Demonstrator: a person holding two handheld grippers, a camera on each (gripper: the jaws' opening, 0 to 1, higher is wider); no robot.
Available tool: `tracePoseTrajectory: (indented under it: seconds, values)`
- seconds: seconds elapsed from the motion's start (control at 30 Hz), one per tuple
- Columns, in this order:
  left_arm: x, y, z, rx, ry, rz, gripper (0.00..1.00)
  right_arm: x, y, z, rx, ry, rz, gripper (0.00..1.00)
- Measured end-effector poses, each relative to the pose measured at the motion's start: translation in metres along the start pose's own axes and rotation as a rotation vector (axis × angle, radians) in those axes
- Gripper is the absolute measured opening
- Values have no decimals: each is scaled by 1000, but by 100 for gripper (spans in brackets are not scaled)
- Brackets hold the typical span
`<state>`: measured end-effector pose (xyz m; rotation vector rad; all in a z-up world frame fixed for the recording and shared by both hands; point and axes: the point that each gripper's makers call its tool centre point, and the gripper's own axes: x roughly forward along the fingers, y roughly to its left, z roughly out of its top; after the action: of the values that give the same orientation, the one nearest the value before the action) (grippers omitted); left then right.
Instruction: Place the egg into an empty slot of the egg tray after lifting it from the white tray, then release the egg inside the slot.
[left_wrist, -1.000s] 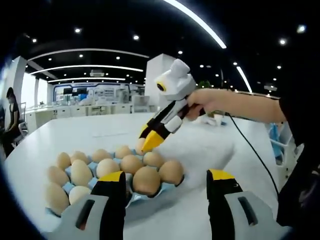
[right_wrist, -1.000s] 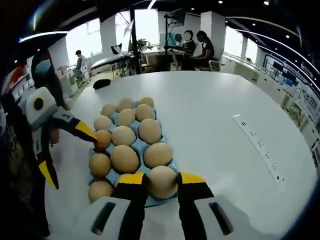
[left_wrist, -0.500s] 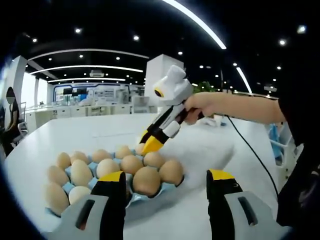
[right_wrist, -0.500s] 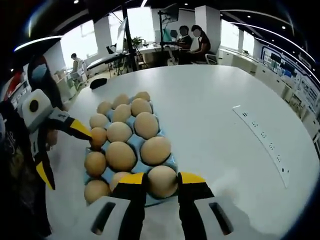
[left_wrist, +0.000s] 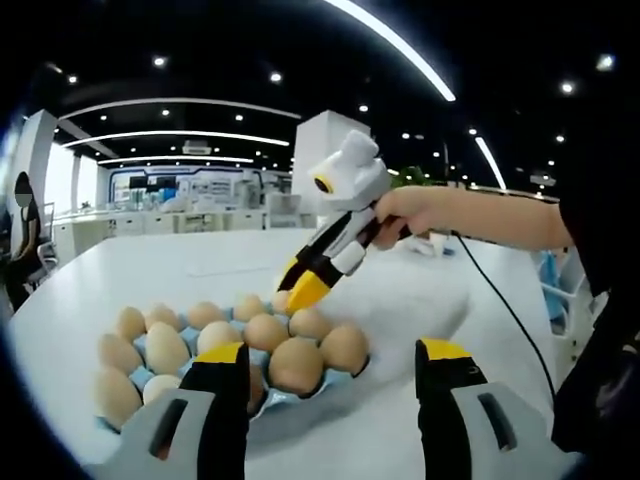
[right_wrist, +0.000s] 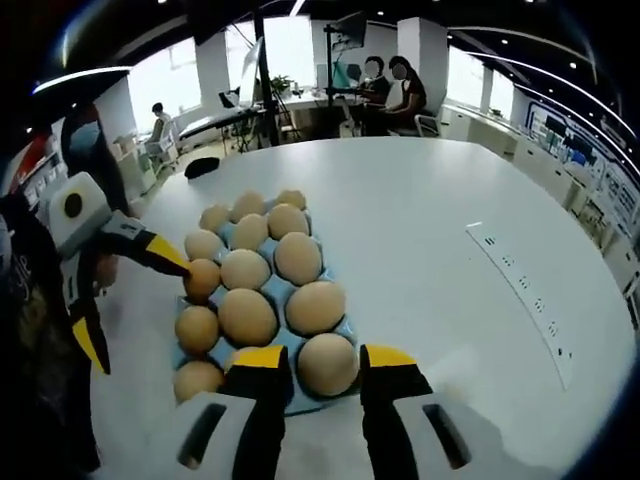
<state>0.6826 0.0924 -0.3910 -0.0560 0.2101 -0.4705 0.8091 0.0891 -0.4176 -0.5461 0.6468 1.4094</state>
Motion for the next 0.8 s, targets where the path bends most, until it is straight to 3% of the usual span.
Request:
tracePoseTrajectory:
  seconds: [0.33, 0.6, 0.8]
  values:
    - [-6, 16, 6, 11, -4, 12, 68, -30, 14, -5, 6, -29, 4, 40]
    - [-10, 28, 13, 26, -5, 34, 69, -62, 19, -28, 43, -62, -27, 49]
    - [-9, 22, 9, 35, 9, 38, 69, -80, 23, -43, 50, -90, -51, 52]
